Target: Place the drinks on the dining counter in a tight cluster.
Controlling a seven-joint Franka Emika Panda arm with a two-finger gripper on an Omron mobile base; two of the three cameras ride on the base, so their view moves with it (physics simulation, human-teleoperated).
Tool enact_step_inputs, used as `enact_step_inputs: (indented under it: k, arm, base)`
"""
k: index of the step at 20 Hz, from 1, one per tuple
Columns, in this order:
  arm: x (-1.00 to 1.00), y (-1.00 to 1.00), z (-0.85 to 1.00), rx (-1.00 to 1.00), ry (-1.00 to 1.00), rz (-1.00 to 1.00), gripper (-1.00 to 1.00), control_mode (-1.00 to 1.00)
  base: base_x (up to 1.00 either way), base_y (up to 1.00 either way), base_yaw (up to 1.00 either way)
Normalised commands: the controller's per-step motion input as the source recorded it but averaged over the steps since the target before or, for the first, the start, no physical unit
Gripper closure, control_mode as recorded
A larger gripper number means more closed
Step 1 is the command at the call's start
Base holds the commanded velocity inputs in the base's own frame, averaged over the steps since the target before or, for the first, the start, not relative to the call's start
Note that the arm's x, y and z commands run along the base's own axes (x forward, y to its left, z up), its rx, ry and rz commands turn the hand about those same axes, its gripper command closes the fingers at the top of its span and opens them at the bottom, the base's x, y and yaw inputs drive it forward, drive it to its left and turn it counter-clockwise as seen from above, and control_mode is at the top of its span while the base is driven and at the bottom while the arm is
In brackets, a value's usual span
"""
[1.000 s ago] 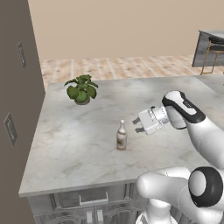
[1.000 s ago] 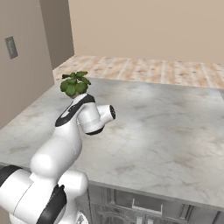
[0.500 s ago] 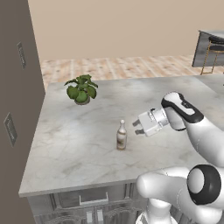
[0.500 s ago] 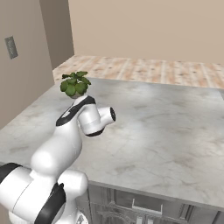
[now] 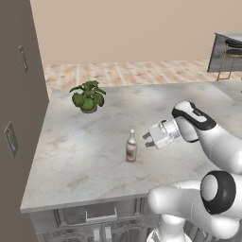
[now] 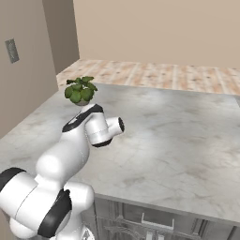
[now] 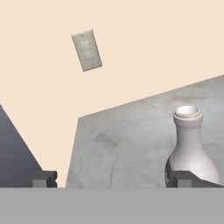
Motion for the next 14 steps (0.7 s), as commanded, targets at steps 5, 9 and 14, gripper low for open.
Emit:
enact_step_inputs:
  k: [5,9,14]
  arm:
    - [0.13,0.0,0.0,0.0,0.07,0.0,-1.0,-1.0]
    - [0.21,0.0,0.0,0.0,0.07,0.0,-1.0,-1.0]
    - [0.11,-0.04,0.0,0.0,0.01,0.0,-1.0,-1.0]
  base:
    - [0.0,0.0,0.0]
    - [0.0,0.0,0.0]
    - [0.0,0.0,0.0]
